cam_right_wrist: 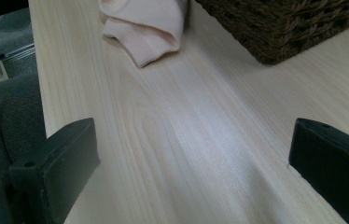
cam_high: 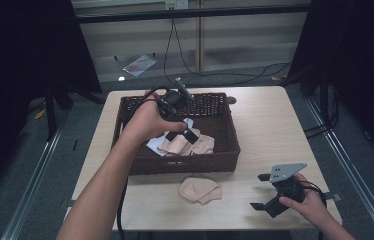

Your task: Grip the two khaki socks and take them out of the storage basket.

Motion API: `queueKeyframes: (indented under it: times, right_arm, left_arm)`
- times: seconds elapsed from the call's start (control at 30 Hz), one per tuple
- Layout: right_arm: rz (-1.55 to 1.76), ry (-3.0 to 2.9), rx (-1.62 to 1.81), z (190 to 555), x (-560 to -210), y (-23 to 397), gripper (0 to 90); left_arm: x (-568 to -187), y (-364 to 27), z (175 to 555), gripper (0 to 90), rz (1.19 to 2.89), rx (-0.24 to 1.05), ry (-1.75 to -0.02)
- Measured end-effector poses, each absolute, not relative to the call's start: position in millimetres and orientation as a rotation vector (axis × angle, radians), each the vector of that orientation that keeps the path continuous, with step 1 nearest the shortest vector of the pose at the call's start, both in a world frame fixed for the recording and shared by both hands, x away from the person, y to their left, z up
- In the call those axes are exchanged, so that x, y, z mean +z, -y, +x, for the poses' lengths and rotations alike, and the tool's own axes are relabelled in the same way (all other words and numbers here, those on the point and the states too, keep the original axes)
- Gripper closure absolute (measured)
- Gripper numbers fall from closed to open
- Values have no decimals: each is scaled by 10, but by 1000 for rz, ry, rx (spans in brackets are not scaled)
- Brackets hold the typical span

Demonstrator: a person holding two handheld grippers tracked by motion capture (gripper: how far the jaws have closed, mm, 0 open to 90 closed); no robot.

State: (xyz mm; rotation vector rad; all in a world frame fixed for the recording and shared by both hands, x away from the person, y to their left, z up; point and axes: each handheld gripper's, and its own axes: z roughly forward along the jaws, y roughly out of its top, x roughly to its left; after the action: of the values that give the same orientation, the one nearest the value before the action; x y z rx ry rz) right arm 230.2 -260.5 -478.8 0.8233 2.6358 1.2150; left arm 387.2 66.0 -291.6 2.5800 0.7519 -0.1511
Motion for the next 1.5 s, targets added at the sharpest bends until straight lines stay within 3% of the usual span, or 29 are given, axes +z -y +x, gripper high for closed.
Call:
queueKeyframes:
  times: [0.23,1.5]
  right_arm:
    - [822,-2644,1214,2303,-4794,2599,9]
    - [820,-2644,1225,2306,-4796,2599,9]
  left_arm:
    - [-3141,-670,4037,124,2577,-115,-813]
    - [-4001,-682,4545,124,2544,-115,-1046]
